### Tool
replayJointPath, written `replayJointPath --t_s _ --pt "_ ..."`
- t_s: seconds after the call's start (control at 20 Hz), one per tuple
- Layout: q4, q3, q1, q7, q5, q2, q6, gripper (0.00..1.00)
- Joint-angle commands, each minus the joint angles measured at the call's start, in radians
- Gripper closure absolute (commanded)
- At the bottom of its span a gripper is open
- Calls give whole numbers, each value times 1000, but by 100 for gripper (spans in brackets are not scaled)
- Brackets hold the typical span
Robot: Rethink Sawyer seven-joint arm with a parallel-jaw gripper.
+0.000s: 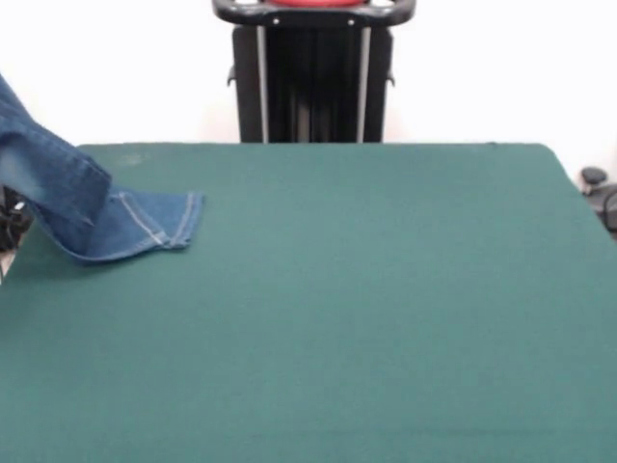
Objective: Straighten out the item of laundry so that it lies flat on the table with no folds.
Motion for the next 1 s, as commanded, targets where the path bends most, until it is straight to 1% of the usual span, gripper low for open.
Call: replayJointPath --t_s 0.05,0.2,0.35,0.45,0.55,0.8,1.0 --pt "-133 74 31 -365 -54 -80 192 100" --pt "-134 53 50 -324 -81 -115 193 100" --pt "-100 35 66 -276 -99 -137 151 100" --pt "-84 32 66 -265 -98 -143 132 100" --pt "-91 34 60 -271 -103 -141 132 100" --pt "-162 68 27 -313 -110 -81 155 100" --pt "-189 77 30 -294 -134 -36 148 100"
